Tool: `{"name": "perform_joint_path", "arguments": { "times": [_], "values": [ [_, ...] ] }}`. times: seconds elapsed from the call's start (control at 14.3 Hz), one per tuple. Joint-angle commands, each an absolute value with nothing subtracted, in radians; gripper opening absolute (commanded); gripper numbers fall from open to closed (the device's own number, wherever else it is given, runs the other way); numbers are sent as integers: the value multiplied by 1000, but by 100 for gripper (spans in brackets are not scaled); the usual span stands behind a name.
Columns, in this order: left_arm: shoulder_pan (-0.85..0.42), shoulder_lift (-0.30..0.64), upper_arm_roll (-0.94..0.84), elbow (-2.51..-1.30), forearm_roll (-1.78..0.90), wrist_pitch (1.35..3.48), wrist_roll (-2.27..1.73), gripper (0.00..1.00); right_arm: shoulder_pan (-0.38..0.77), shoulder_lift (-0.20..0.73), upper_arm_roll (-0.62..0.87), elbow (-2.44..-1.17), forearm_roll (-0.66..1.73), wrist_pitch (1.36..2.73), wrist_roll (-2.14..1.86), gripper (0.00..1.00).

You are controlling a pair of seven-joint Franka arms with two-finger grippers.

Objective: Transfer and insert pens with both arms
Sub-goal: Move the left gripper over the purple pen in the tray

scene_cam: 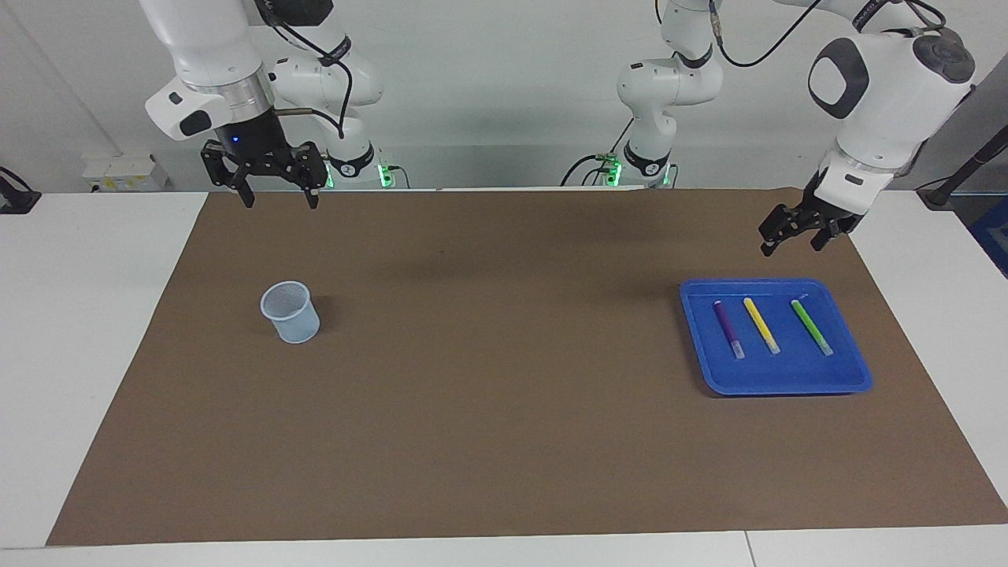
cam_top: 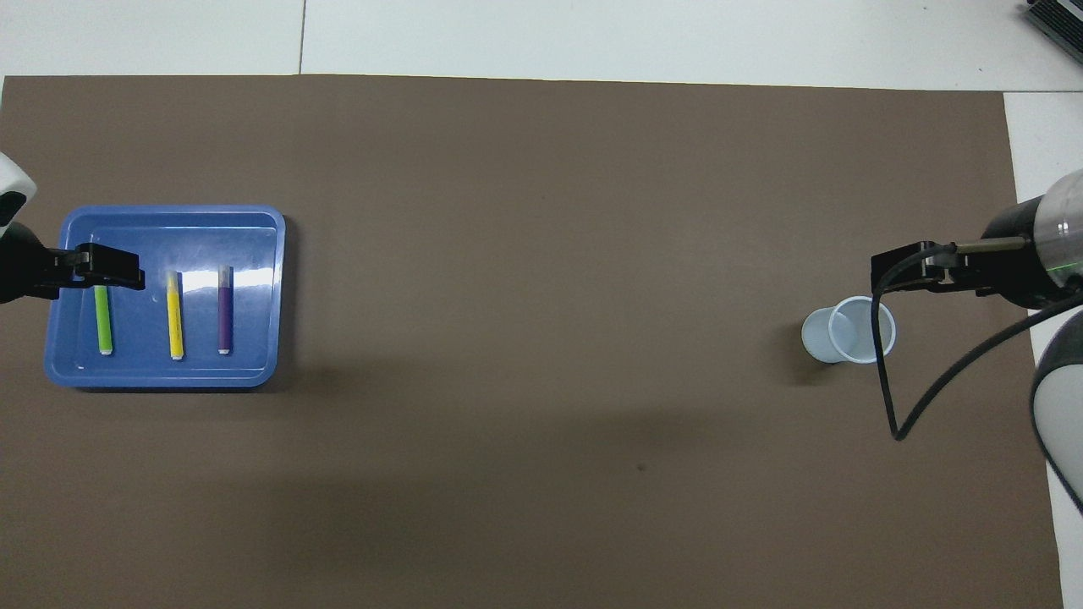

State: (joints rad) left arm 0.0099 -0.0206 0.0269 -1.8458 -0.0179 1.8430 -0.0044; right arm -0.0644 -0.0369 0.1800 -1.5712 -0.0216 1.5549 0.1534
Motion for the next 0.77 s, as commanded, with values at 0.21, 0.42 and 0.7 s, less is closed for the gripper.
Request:
{"name": "perform_joint_path", "arguments": {
  "times": [0.21,0.42,0.7],
  "values": [
    [3,5,23,-1911,-26,1933,-2,98,-72,-46,184,-1582,-29,1562,160,100],
    [3,35,23,-1916,-26,1956,0,97,-72,-46,184,-1582,-29,1562,160,100],
    [3,58,23,-1953,-26,2034,2,96,-72,-46,184,-1582,-29,1562,160,100]
  ]
}}
